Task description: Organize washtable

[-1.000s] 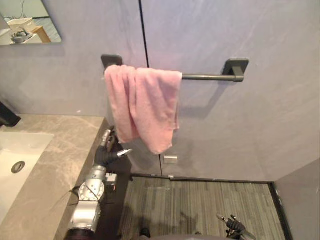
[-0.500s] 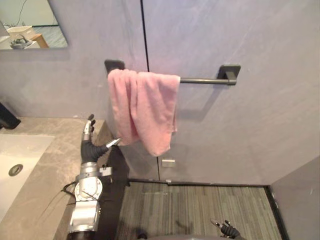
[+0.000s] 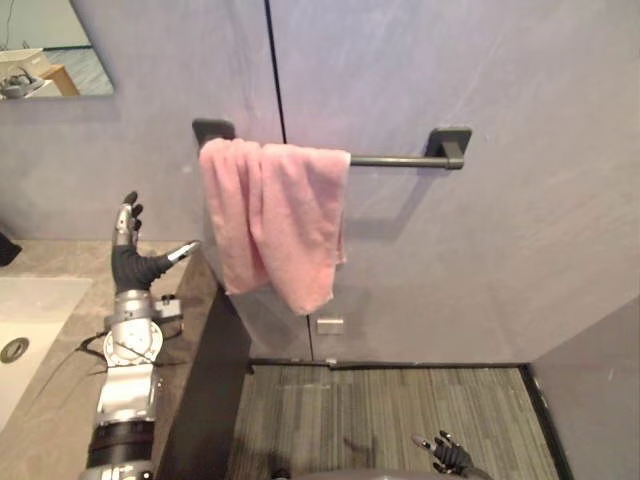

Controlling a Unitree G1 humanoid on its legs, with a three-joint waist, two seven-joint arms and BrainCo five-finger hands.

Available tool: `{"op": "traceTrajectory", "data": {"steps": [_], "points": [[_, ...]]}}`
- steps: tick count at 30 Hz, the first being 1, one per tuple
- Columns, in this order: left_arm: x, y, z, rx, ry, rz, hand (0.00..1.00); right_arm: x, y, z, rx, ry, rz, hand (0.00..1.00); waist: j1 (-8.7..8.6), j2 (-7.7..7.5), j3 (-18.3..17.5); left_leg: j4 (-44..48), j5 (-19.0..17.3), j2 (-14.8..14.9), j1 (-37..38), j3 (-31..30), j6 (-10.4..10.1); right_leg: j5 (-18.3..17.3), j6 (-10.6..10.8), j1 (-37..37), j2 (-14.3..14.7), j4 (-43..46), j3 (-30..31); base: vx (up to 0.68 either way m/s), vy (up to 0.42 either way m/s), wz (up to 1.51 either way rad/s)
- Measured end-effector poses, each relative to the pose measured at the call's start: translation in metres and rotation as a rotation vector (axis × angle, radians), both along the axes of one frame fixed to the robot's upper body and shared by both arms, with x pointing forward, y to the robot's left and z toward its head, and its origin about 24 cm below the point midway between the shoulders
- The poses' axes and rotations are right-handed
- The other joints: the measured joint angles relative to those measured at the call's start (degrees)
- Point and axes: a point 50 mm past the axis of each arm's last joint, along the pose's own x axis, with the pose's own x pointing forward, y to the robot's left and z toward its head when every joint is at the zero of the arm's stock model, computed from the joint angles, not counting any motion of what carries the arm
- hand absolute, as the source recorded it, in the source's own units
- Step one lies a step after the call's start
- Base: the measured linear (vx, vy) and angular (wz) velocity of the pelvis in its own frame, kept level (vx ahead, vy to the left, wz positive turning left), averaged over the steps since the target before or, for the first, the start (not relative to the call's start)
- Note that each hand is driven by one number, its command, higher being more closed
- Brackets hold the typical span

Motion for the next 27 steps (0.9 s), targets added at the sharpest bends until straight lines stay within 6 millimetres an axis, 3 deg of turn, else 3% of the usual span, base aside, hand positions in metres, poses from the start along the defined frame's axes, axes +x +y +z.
{"op": "traceTrajectory", "data": {"steps": [11, 27], "points": [[0.025, -0.014, -0.001, -0.039, 0.045, -0.145, 0.0, 0.001, 0.0, 0.002, -0.021, -0.013, 0.042, 0.0, -0.24, -0.07, -0.02, 0.0, 0.0, 0.0, -1.08, 0.91, 0.0, 0.29, 0.0, -1.65, 0.05, 0.1, 0.91, -0.01, -0.004, -0.04], [0.028, -0.031, -0.05, -0.129, 0.263, -0.256, 0.0, 0.004, 0.0, 0.002, -0.026, -0.017, 0.055, 0.0, -0.34, -0.55, 0.18, 0.0, 0.03, -0.02, -0.68, 2.09, 0.04, 0.55, -0.03, -2.6, 0.13, 0.84, 2.24, -0.02, -0.006, -0.04]]}}
